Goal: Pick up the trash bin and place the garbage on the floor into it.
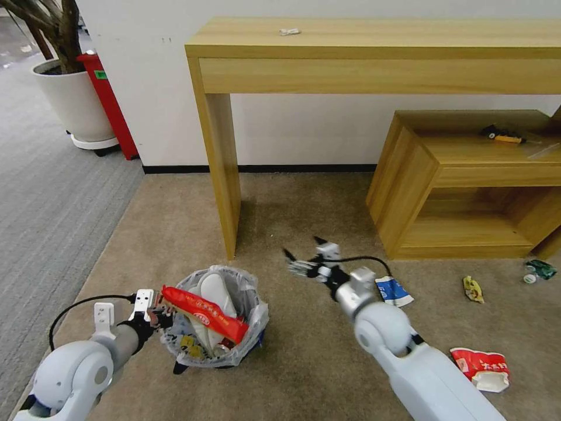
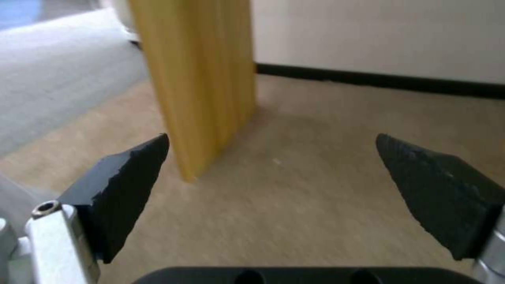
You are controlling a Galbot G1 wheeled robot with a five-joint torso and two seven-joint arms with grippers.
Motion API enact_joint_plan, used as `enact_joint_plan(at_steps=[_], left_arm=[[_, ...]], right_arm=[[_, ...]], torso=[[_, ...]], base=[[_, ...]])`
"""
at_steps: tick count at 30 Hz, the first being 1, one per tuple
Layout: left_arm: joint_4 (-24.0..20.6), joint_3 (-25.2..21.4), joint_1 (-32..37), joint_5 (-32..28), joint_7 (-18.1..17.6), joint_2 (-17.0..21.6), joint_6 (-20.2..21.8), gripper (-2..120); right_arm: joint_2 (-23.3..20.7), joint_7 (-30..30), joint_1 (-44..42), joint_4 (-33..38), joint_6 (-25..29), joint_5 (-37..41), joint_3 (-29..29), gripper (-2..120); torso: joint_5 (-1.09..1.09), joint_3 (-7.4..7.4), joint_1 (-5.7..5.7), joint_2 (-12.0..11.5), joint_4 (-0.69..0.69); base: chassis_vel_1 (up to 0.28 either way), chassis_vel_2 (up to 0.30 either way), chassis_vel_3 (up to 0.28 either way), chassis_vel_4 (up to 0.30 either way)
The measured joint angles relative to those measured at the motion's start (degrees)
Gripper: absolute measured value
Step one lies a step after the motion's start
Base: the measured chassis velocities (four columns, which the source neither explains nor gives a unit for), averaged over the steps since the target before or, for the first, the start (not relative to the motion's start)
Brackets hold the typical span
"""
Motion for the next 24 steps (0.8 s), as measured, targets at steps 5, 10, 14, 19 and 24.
enact_joint_plan(at_steps=[5,10,14,19,24], left_arm=[[-1.2,0.2,0.5,2.2,0.3,-1.4,0.0,0],[-1.9,0.8,1.1,3.7,0.6,-2.1,0.0,0],[-2.0,0.9,1.4,4.2,0.6,-2.2,0.0,0],[-2.3,1.5,1.4,4.7,0.6,-2.3,0.0,0],[-2.5,1.9,1.5,5.1,0.6,-2.6,0.0,0]], right_arm=[[1.7,-2.0,-7.4,0.4,2.4,-4.1,6.4,100],[1.9,-2.9,-10.6,0.6,3.8,-5.1,9.8,100],[1.8,-3.6,-12.2,0.6,4.9,-5.5,11.7,100],[1.6,-4.7,-14.5,0.0,6.5,-5.9,14.3,100],[1.5,-5.3,-15.6,-0.4,7.3,-6.1,15.4,100]], torso=[[0.0,0.0,0.0,0.0,0.0],[-0.01,0.0,0.0,0.0,0.02],[0.0,0.0,0.0,0.0,0.03],[0.02,0.01,0.0,0.0,0.0],[0.01,0.0,0.0,0.0,0.01]], base=[[0.0,0.0,0.0,0.0],[-0.054,-0.048,0.036,0.034],[-0.132,-0.113,0.162,0.131],[-0.217,-0.204,0.217,0.205],[-0.235,-0.243,0.221,0.235]])
